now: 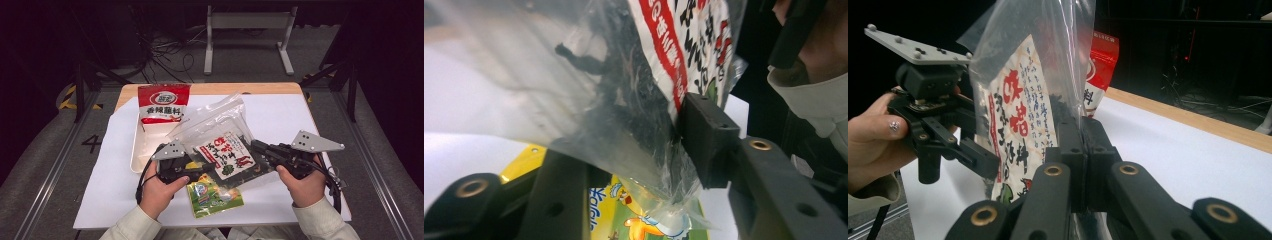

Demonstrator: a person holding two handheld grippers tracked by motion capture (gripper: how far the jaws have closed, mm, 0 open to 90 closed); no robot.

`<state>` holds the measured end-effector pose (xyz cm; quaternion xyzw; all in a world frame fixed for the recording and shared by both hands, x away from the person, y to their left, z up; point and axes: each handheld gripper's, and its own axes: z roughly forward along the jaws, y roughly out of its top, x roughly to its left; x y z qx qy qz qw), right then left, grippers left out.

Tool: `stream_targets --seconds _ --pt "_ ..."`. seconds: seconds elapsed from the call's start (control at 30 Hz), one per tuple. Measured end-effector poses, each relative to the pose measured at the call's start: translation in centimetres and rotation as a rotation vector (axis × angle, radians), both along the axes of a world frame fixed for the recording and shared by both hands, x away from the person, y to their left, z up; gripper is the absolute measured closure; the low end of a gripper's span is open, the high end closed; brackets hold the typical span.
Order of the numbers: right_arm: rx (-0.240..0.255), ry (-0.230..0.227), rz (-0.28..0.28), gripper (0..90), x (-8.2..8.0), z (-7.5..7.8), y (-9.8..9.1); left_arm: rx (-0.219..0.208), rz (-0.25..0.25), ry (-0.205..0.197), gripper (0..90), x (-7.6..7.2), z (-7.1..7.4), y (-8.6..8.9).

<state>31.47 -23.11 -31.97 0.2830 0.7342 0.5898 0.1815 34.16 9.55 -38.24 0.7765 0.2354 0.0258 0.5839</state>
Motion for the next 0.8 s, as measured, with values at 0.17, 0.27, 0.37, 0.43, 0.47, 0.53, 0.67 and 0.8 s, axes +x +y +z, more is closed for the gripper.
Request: stream_targets --seconds 0.17,0.27,0.37,0.43,0.47,0.53,0.67,0.8 --pt "-0.004 0.001 -0.004 88.3 0.1 -0.1 -0.1 -0.003 0.001 -0.043 64.4 -0.1 0.5 0.4" --pt "-0.015 0.004 -0.007 88.1 0.2 -0.2 0.0 -0.007 -0.019 -0.037 69.1 -0.4 1.0 0.8" --pt "-0.024 0.004 -0.013 87.8 0.3 -0.3 -0.1 -0.014 -0.036 -0.038 73.8 -0.6 1.5 1.0" --pt "-0.024 0.004 -0.013 87.8 0.4 -0.3 -0.1 -0.016 -0.049 -0.036 75.0 -0.7 1.8 1.2" --pt "-0.023 0.009 -0.011 87.7 0.4 -0.3 -0.1 -0.012 -0.053 -0.046 75.3 -0.7 2.0 1.3" --pt "-0.023 0.011 -0.007 87.3 0.4 -0.4 -0.1 -0.005 -0.055 -0.045 75.9 -0.7 2.3 1.4" --pt "-0.019 0.022 0.001 85.0 0.5 -0.4 -0.1 0.014 -0.058 -0.056 76.2 -0.8 2.8 1.7" --pt "-0.007 0.024 0.008 79.5 0.6 -0.5 -0.1 0.037 -0.063 -0.076 76.6 -0.9 3.5 1.9"
